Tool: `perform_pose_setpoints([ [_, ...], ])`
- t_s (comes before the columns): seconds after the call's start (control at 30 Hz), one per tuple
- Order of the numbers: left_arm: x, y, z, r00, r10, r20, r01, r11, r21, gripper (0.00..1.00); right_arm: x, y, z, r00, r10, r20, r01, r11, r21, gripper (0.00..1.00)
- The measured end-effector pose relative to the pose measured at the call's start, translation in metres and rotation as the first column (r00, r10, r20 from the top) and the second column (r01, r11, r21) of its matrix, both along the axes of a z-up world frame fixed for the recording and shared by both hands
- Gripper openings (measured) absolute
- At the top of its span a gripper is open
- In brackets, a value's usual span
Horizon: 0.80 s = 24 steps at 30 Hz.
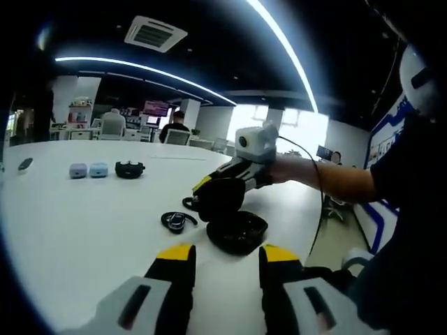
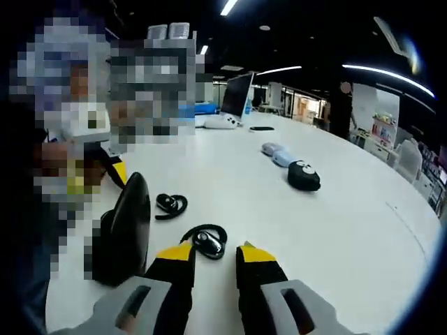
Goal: Pick up the earbuds from the table and place the earbuds into the earbud case
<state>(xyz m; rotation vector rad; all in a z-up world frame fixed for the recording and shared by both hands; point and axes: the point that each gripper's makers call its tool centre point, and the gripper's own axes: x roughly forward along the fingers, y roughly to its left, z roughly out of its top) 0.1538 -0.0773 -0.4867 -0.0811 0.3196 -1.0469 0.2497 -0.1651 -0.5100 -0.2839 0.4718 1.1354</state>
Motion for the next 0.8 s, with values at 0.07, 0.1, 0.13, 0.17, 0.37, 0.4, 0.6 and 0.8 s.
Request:
perform_pose_setpoints([
  [0.07, 0.000, -0.001, -0.001, 1.000, -0.002, -0.001, 0.002, 1.000, 0.002, 0.38, 0.000, 0.003, -0.001, 1.000, -0.001, -0.003, 0.001, 1.000, 0.004, 0.21],
  [0.1, 0.000, -0.001, -0.001, 1.000, -0.004, -0.002, 0.004, 1.000, 0.002, 0.38, 0.000, 0.003, -0.001, 1.000, -0.004, -0.003, 0.004, 1.000, 0.003, 0.21],
  [0.13, 0.000, -0.002, -0.001, 1.000, -0.008, -0.003, 0.008, 1.000, 0.003, 0.38, 0.001, 0.004, -0.002, 1.000, -0.009, -0.003, 0.009, 1.000, 0.001, 0.20],
  [0.17, 0.000, -0.003, -0.001, 1.000, -0.009, -0.003, 0.009, 1.000, 0.003, 0.38, 0.002, 0.004, -0.002, 1.000, -0.012, -0.003, 0.012, 1.000, 0.001, 0.19],
  [0.37, 0.001, -0.005, 0.000, 1.000, -0.010, 0.000, 0.010, 1.000, 0.003, 0.38, 0.012, 0.007, -0.002, 0.996, -0.087, -0.014, 0.087, 0.996, 0.026, 0.19],
  [0.4, 0.001, -0.004, 0.000, 1.000, -0.010, 0.000, 0.010, 1.000, 0.004, 0.38, 0.013, 0.007, -0.002, 0.995, -0.095, -0.016, 0.096, 0.995, 0.031, 0.20],
  [0.6, 0.001, -0.003, 0.000, 1.000, -0.005, 0.000, 0.005, 1.000, 0.007, 0.38, 0.016, 0.009, 0.010, 0.995, -0.103, -0.016, 0.104, 0.992, 0.074, 0.23],
  [0.8, 0.001, -0.003, 0.001, 1.000, -0.005, 0.003, 0.005, 1.000, 0.010, 0.38, 0.045, 0.005, 0.027, 0.991, -0.136, -0.005, 0.136, 0.989, 0.057, 0.22],
])
